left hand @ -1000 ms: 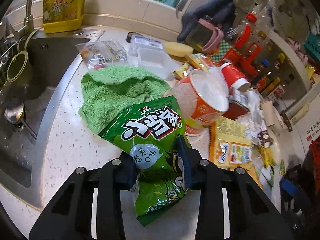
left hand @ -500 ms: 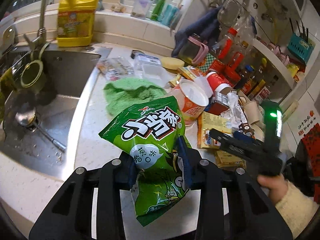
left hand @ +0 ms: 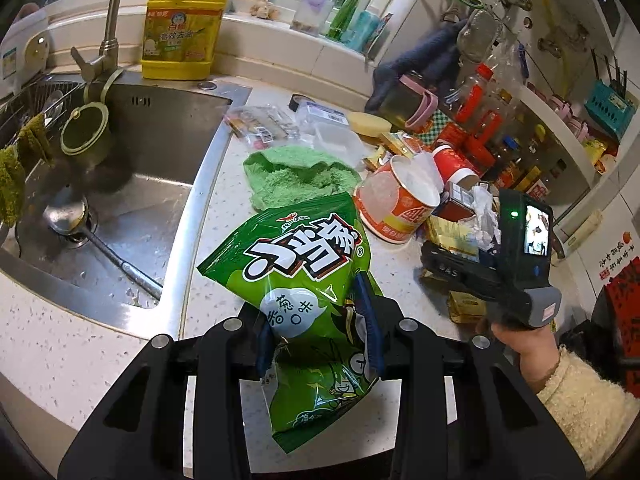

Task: Collect trash
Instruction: 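Grasp the green chip bag with the left tool while the right tool grasps the yellow biscuit pack, then lower both packs over the black bin and open both tools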

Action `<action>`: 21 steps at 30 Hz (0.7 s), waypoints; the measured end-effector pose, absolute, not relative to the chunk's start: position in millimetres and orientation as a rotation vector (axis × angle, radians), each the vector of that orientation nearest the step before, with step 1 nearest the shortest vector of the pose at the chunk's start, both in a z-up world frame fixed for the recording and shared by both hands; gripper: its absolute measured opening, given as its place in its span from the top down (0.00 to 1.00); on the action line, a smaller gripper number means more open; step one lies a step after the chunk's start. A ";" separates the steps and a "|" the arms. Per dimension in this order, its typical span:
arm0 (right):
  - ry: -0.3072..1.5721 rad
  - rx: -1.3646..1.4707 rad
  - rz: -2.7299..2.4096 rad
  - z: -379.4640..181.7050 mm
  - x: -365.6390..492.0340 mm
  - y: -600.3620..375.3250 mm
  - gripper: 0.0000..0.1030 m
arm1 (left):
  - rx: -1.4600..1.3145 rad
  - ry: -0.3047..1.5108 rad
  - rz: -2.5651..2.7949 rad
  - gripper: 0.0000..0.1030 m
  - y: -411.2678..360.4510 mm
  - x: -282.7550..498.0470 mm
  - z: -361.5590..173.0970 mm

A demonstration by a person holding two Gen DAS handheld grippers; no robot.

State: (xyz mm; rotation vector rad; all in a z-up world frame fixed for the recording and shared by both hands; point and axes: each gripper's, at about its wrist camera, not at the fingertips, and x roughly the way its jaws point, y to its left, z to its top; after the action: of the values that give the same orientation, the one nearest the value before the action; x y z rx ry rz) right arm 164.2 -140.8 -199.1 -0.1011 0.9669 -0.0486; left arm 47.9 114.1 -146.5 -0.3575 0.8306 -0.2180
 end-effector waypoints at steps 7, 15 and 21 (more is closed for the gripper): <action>0.902 -0.003 -0.011 -167.5 136.7 -158.9 0.30 | -0.347 0.826 -0.248 0.66 104.7 48.3 -142.5; 0.848 0.034 0.171 -101.0 48.6 -171.9 0.30 | -0.226 0.810 -0.400 0.66 80.5 0.6 -122.4; 0.998 0.048 0.225 -115.9 -55.6 -181.2 0.29 | -0.134 1.000 -0.566 0.66 55.3 -69.8 -155.1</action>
State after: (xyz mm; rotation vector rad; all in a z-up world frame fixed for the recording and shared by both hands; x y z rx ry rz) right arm -55.6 -181.2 -115.9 0.0484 0.9979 0.2250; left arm -69.8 55.3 -155.1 -0.1345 0.9999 -0.5661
